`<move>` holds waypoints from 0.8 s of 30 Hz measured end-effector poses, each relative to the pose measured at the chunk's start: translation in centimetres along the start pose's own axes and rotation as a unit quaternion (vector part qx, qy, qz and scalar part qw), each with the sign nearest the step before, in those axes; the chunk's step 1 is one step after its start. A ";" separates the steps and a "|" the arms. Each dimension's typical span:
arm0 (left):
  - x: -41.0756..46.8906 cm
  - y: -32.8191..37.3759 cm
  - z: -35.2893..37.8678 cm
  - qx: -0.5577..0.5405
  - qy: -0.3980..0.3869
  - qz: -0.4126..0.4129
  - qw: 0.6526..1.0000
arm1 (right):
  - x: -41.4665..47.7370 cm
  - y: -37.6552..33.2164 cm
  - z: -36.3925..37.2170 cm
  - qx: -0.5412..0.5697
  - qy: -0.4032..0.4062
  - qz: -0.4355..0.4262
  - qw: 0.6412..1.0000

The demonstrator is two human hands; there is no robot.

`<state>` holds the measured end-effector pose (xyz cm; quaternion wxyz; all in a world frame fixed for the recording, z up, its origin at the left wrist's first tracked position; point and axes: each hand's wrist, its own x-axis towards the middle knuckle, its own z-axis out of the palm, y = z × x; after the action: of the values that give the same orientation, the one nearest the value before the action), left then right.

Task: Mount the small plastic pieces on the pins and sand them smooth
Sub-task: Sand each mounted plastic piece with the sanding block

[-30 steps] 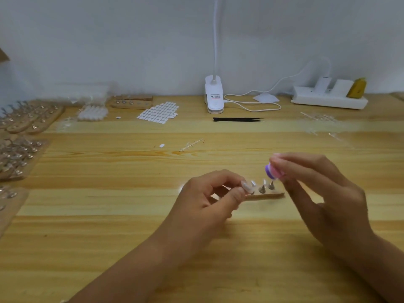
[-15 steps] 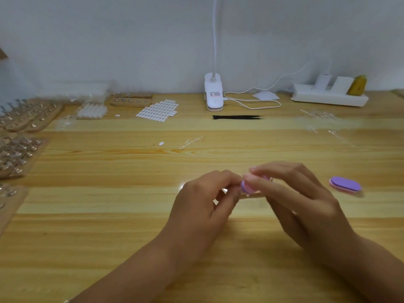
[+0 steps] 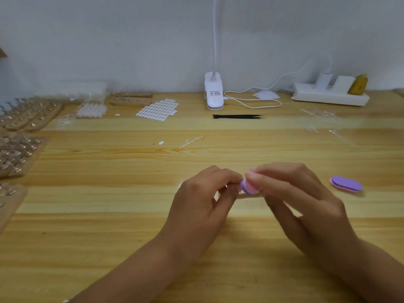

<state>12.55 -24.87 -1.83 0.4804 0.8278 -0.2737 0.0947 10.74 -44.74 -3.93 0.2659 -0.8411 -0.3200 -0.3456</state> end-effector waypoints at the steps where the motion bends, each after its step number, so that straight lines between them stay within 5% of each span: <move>1: 0.0 -0.1 0.0 0.001 0.001 0.002 1.000 | -0.1 -0.1 0.1 -0.004 -0.009 -0.010 1.000; 7: 0.2 -0.6 -0.3 -0.064 0.020 -0.021 0.998 | -0.1 1.9 -0.5 -0.044 0.004 0.095 0.995; 11: 1.0 -2.1 -0.5 -0.044 0.055 -0.069 0.995 | -0.3 1.3 0.1 -0.030 -0.021 0.084 0.996; 18: 1.6 -2.8 0.1 -0.082 -0.009 -0.112 0.990 | -0.2 1.4 0.2 -0.039 -0.018 0.081 0.996; 24: 1.6 -2.7 0.4 0.058 -0.048 -0.125 0.989 | -0.3 1.3 0.3 -0.048 -0.029 0.075 0.996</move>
<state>15.29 -24.69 -3.38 0.4258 0.8857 -0.1850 0.0098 11.65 -45.52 -4.67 0.2412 -0.8839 -0.2469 -0.3155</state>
